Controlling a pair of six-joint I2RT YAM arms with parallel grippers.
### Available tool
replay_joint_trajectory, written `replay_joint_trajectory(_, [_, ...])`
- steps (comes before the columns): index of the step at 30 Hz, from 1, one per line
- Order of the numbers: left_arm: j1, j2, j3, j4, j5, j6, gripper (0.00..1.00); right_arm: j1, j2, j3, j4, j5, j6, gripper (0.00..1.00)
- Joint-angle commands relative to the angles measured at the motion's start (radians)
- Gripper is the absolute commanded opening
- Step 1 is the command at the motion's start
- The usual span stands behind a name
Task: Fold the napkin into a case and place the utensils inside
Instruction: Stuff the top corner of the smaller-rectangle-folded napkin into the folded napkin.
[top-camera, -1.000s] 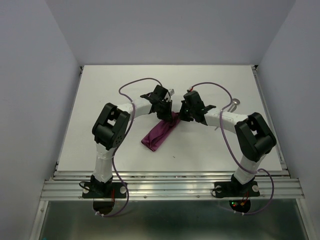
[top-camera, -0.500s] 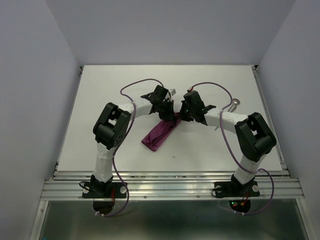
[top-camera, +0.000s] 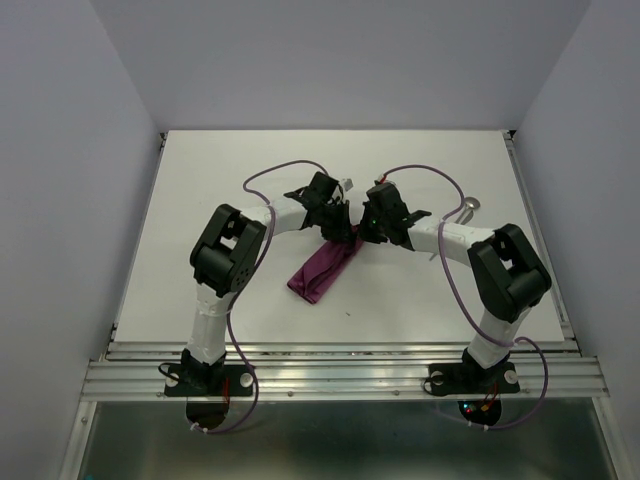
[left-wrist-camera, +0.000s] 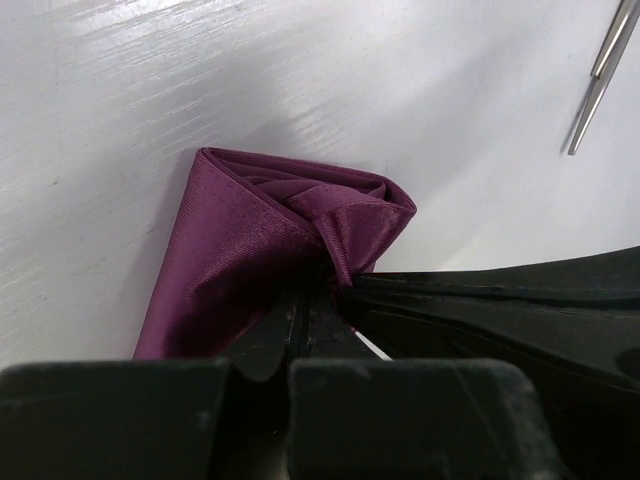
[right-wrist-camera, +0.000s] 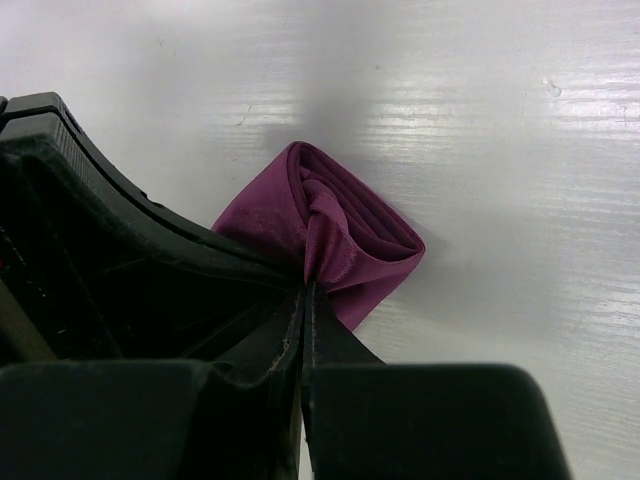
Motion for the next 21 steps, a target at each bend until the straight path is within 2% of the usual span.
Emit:
replay_joint_trajectory(1, [-0.009,-0.013,0.042,0.052,0.024,-0.032,0.0,0.007,0.005,0.044,0.037,-0.009,-0.002,0.01])
replay_joint_trajectory(7, [-0.009,-0.054,0.019,0.107,0.015,-0.07,0.0,0.007,0.002,0.032,0.036,-0.01,-0.002,0.01])
replay_joint_trajectory(14, [-0.009,-0.011,0.03,0.107,0.027,-0.076,0.0,0.007,-0.017,0.032,0.034,-0.001,-0.001,0.01])
replay_joint_trajectory(21, [0.0,-0.091,0.007,0.075,-0.025,-0.043,0.0,0.007,-0.031,0.026,0.02,0.029,-0.004,0.01])
